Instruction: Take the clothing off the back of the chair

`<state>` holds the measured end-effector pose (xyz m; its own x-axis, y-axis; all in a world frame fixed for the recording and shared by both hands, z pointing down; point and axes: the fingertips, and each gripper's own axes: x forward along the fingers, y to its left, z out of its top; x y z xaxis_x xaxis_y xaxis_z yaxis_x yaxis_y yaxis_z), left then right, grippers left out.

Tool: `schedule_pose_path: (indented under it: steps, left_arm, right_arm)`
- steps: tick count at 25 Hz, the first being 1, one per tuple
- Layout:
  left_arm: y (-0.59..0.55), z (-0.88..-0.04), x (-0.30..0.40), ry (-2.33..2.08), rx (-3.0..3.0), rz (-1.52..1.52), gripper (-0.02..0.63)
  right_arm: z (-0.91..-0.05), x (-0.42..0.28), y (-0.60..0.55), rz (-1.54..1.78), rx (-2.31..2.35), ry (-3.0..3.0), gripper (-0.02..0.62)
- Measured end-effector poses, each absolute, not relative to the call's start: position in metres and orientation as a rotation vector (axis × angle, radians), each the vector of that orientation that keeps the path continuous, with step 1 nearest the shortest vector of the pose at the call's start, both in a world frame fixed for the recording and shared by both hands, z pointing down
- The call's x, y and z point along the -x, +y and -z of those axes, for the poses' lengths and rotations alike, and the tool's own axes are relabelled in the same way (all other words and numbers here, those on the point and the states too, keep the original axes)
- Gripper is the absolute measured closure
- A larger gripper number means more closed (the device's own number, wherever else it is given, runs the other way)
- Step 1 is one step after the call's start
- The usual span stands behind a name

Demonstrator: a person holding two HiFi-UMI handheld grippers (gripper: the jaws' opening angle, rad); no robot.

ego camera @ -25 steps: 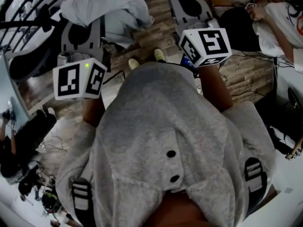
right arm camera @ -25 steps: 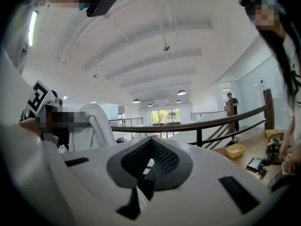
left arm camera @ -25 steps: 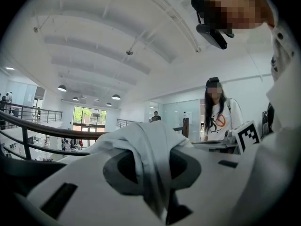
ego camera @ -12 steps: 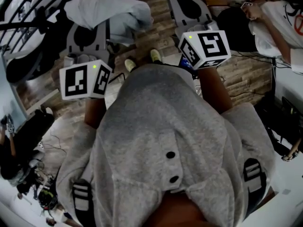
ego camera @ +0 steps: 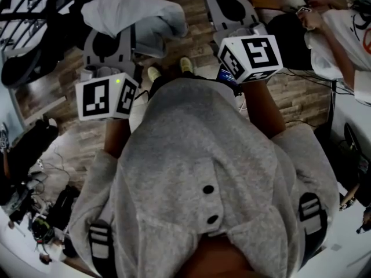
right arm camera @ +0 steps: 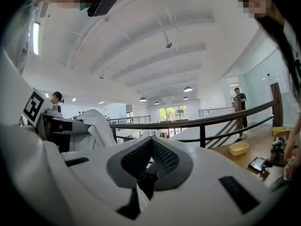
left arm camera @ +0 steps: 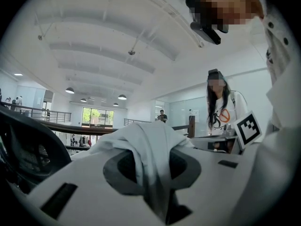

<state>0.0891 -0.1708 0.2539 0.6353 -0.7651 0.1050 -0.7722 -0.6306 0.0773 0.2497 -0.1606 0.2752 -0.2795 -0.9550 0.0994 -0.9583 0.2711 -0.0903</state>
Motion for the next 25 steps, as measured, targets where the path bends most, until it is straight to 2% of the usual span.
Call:
schedule_pose_path:
  steps: [9, 25]
  left_arm:
    - [-0.161, -0.260, -0.081, -1.322, -2.720, -0.099, 0.515]
    - [-0.118, -0.249, -0.022, -1.268, -2.764, -0.027, 0.516]
  right_arm:
    - [-0.275, -0.242, -0.156, -0.196, -1.845, -2.508, 0.583]
    - [-0.259, -0.181, -0.114, -0.136, -1.874, -2.480, 0.583]
